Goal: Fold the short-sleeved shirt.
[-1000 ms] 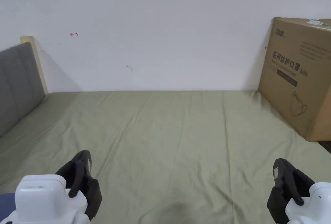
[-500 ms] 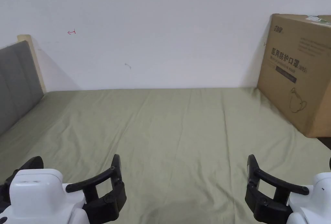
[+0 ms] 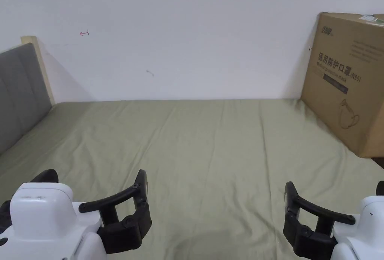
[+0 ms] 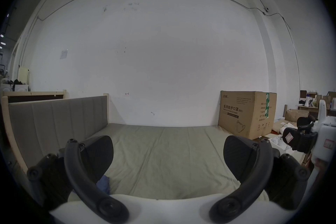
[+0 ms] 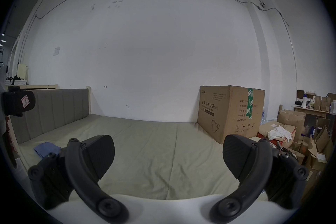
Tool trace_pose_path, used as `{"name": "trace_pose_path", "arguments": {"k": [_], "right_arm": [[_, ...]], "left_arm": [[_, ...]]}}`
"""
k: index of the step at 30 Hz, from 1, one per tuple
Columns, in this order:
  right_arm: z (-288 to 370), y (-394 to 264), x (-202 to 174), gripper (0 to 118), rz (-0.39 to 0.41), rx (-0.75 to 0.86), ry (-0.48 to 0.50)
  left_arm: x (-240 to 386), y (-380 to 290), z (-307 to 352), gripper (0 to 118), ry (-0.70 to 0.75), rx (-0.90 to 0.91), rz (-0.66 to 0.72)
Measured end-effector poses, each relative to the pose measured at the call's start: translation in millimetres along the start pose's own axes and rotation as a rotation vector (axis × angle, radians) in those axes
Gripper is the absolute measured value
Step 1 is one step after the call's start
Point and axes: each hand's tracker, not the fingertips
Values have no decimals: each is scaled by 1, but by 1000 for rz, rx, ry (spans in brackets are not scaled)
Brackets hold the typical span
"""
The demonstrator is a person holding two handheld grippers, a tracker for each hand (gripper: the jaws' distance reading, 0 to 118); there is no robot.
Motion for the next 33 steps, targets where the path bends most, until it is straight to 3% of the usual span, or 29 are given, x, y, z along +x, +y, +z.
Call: {"name": "trace_pose_path", "arguments": {"k": [10, 13, 26, 33], "right_arm": [[-7, -3, -6, 118, 31, -38, 28], [-11, -5, -8, 118, 37, -59, 34], [-23, -12, -9, 118, 54, -162, 0], [-25, -16, -6, 118, 36, -187, -9]], "left_arm": [[-4, -5, -13, 118, -24, -68, -5], [3, -3, -16, 118, 50, -86, -28], [11, -6, -28, 118, 91, -197, -27], [4, -8, -33, 118, 127, -236, 51]]}}
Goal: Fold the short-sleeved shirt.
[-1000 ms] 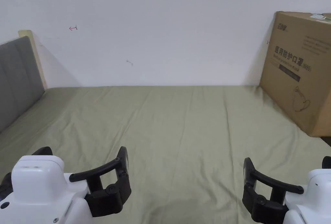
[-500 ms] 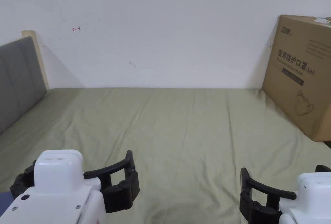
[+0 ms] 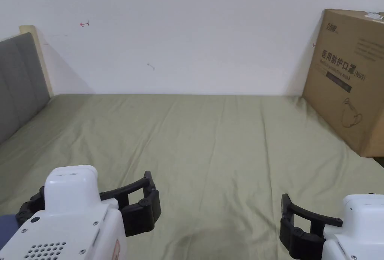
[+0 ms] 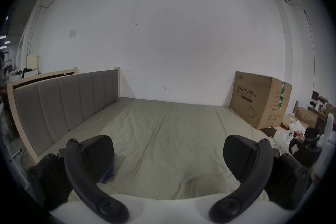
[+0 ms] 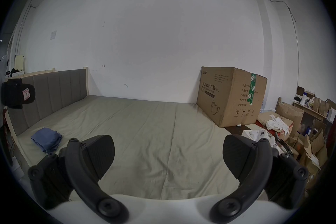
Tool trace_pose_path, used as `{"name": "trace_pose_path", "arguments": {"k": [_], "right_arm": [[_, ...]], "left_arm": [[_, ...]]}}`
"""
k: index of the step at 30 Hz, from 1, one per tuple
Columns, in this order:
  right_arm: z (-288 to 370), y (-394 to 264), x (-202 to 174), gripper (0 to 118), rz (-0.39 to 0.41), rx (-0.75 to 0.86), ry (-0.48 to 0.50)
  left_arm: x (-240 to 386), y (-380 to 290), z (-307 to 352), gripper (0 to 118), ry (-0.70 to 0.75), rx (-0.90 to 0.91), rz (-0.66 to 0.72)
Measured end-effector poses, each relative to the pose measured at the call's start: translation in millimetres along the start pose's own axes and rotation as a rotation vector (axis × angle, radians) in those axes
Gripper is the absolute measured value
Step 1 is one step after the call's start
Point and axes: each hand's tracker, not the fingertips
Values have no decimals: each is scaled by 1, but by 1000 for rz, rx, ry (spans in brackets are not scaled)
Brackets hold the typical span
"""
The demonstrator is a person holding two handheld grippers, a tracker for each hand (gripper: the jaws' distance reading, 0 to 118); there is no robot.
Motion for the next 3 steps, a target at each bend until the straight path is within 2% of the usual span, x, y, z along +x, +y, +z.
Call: {"name": "trace_pose_path", "arguments": {"k": [3], "right_arm": [[0, -2, 1, 118, -3, -4, -2]], "left_arm": [[-2, 2, 1, 118, -1, 9, 17]]}}
